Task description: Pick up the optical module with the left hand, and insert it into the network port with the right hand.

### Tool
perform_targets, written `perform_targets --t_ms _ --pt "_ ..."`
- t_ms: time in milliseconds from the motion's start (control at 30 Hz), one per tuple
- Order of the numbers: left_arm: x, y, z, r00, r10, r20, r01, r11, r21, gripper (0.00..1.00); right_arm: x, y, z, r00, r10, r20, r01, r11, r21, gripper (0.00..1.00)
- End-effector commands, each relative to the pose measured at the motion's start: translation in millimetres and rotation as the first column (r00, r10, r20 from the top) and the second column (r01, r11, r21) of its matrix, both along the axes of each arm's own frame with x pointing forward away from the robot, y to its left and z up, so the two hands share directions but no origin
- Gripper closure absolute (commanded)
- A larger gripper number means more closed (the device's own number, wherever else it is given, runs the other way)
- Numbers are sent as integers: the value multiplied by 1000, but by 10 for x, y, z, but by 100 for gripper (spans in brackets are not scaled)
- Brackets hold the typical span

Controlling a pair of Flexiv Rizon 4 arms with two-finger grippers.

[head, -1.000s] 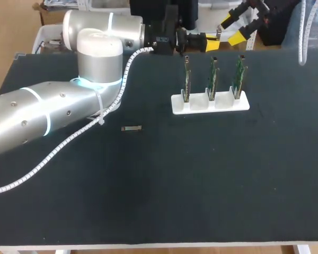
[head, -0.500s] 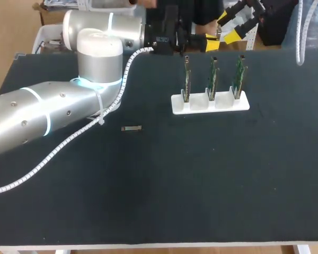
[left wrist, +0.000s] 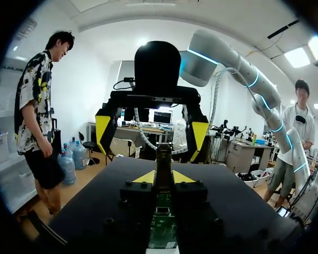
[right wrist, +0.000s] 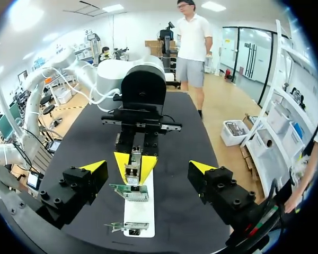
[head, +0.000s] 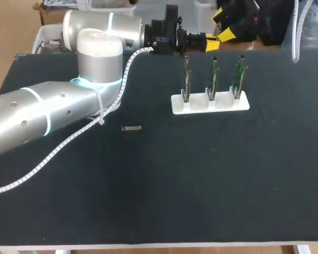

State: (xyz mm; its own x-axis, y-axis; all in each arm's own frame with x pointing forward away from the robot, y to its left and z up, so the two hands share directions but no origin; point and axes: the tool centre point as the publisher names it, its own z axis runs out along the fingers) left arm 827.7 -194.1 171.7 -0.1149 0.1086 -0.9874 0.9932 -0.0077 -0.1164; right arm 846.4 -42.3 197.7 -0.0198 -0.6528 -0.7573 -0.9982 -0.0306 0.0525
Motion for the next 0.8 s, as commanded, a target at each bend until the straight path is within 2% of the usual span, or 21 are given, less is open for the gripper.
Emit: perform_targets --t_ms 33,467,500,533,567,600,800 --pt "29 -8 -3 1000 -5 -1 5 1000 1 100 116 27 9 797 461 -391 -457 883 109 0" --pt "29 -8 -3 1000 -5 -1 5 1000 1 100 160 46 -7 785 474 -398 -472 875 112 0" --pt "29 -8 -3 1000 -5 -1 5 1000 1 100 162 45 -11 785 475 -398 -473 874 112 18" --pt "29 -8 -3 1000 -5 -1 5 1000 1 100 163 44 -14 784 476 -399 -473 874 112 56" --pt "29 -8 -3 1000 -5 -1 5 1000 1 100 163 44 -15 783 477 -400 -473 873 116 80" --pt "29 -8 -3 1000 -5 -1 5 1000 1 100 164 41 -18 782 478 -400 -474 873 116 100" --pt "29 -8 -3 1000 -5 -1 5 1000 1 100 156 44 -29 779 481 -402 -478 871 116 100"
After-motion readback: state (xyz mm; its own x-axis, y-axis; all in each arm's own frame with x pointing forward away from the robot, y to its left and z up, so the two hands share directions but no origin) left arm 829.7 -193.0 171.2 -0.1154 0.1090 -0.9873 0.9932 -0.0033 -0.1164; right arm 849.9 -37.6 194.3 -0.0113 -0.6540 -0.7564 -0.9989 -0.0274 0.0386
